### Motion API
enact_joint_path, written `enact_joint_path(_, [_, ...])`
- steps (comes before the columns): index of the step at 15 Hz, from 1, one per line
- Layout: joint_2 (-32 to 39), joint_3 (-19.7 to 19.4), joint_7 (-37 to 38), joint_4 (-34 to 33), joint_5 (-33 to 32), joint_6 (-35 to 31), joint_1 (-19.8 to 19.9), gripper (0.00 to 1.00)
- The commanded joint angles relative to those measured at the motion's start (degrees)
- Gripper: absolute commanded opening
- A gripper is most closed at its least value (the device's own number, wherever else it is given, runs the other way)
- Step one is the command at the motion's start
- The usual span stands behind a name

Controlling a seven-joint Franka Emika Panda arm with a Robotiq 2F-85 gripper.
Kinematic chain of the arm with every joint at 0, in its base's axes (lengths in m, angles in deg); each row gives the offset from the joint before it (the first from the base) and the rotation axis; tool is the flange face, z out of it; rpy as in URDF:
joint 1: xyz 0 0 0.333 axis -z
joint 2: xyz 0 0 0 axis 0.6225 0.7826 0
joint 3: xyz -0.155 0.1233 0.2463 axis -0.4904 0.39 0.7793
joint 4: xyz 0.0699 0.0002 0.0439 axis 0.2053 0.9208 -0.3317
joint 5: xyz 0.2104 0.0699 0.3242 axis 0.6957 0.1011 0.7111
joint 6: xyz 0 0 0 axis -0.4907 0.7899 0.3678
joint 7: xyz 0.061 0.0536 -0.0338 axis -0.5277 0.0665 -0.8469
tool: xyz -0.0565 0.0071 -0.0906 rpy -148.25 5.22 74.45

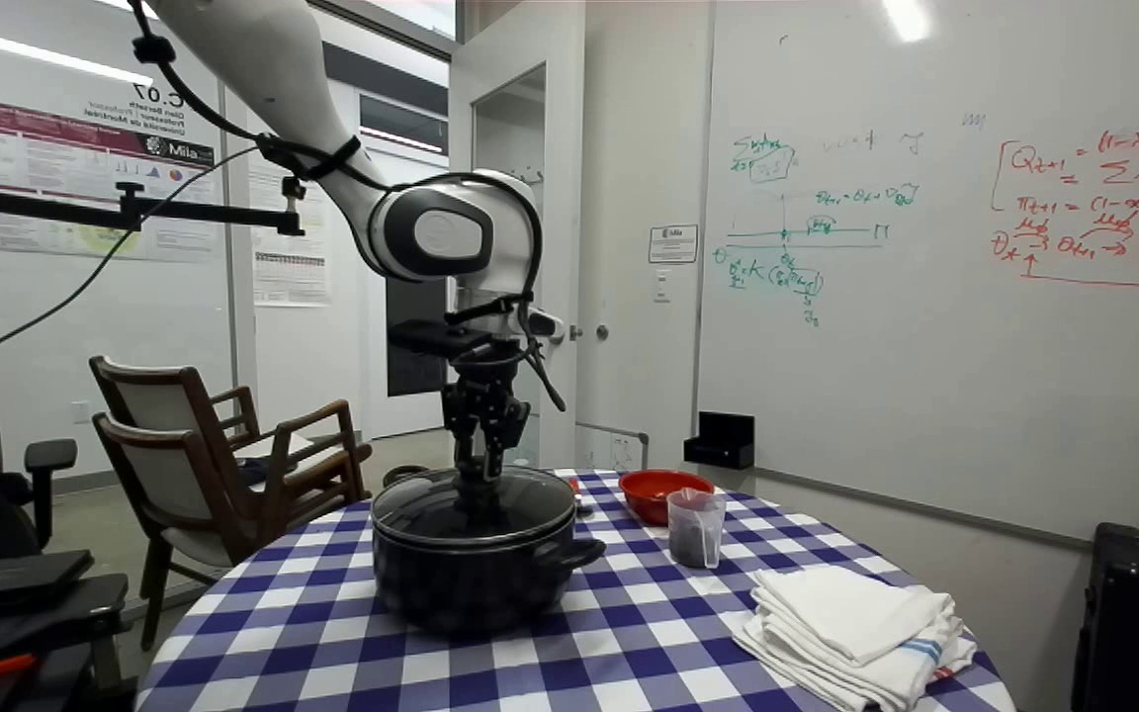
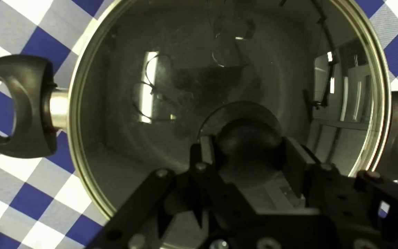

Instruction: Cover the pot

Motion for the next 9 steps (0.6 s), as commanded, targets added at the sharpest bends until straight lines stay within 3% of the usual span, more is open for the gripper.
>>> enact_joint_path(1, [-0.9, 0.3, -0.7, 0.0, 1.0, 0.7, 0.4, 0.25])
enact_joint_path(9, [-1.1, 0.0, -0.1, 0.9, 1.8, 0.0, 0.7, 0.25])
